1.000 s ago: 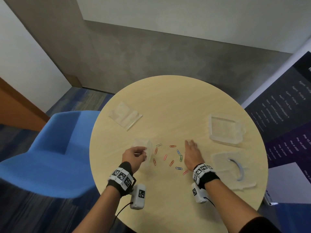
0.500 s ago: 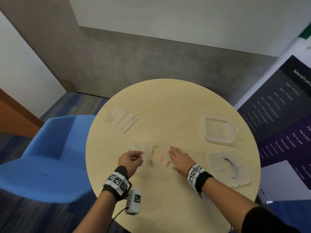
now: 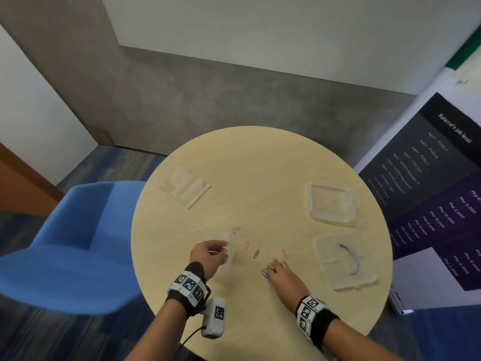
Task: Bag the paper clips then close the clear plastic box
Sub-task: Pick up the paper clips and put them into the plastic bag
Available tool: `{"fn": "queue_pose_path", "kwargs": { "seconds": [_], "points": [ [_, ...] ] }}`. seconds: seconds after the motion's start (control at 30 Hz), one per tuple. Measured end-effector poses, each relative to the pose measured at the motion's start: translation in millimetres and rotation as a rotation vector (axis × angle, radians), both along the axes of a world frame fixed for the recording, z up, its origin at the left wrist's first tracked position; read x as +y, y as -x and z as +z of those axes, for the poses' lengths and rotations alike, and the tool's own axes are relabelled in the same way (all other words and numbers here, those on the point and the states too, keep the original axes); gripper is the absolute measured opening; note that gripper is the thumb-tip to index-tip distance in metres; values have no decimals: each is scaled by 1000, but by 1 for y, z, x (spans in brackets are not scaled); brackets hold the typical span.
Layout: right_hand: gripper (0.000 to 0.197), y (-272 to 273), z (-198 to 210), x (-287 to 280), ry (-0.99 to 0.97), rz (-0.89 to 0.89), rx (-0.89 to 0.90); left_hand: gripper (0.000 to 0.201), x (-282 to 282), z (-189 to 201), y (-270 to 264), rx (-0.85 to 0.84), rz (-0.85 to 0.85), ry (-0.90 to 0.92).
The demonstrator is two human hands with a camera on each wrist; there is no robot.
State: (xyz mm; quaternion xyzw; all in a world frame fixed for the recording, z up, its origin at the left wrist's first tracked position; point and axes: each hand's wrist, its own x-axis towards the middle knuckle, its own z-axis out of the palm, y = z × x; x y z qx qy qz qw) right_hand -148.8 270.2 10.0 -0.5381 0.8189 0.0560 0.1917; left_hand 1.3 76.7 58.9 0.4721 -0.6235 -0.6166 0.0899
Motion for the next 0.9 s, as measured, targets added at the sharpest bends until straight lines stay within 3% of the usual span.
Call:
{"fn": "queue_pose_path", "kwargs": {
  "seconds": [0.27, 0.43, 0.63, 0.67, 0.73, 0.8, 0.9],
  "points": [
    [15, 15, -3, -10, 33, 44, 3, 24, 6, 3, 3, -53, -75, 10],
    [26, 14, 2, -17, -13, 1, -16, 24, 6, -1, 6, -81, -106, 0],
    [20, 16, 29, -51, -91, -51, -15, 22, 5, 0, 13, -100, -105, 1],
    [27, 17, 33, -56, -104, -66, -9, 22, 4, 1, 14, -104, -109, 5],
    [30, 23, 41, -64, -116, -127, -15, 22, 1, 6, 17, -100, -95, 9],
    [12, 35, 47, -69, -64, -216, -52, 21, -2, 12, 19, -92, -83, 14],
    [6, 55, 51, -66, 86, -524, -237, 18, -7, 19, 23, -86, -73, 30]
  ]
}}
